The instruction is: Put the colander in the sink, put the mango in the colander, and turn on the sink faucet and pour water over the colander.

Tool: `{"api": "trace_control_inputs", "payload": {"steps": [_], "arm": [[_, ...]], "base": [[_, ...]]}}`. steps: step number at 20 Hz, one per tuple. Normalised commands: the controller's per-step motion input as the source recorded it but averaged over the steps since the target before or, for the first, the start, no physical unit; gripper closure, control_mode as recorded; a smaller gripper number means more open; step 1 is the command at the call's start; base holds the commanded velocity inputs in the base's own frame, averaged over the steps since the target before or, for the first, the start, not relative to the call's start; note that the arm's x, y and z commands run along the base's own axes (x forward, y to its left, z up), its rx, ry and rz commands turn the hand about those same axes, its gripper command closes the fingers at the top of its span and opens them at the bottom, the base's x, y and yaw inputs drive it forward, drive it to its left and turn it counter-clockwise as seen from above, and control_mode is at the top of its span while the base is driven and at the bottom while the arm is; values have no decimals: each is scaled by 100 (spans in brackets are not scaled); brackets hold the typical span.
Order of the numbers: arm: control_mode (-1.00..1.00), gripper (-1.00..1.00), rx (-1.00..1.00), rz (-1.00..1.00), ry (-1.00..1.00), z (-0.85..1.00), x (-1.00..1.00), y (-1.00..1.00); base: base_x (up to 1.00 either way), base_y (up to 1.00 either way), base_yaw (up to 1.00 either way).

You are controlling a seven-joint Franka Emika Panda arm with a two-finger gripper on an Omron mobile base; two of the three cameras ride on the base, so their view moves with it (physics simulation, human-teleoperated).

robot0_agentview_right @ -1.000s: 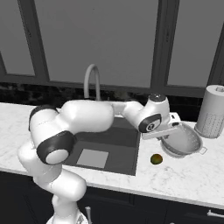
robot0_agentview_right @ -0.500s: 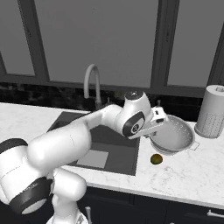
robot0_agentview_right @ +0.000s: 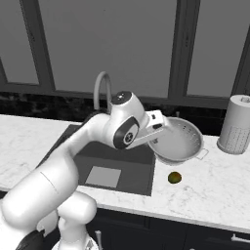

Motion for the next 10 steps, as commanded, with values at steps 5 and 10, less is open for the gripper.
{"api": "trace_control_inputs", "payload": {"steps": [5, 10], "arm": [[-100, 100, 0, 3, 2, 35, -10, 54], [-100, 100, 0, 6, 6, 25, -16, 49]], "base": [[0, 0, 0], [0, 0, 0]]}}
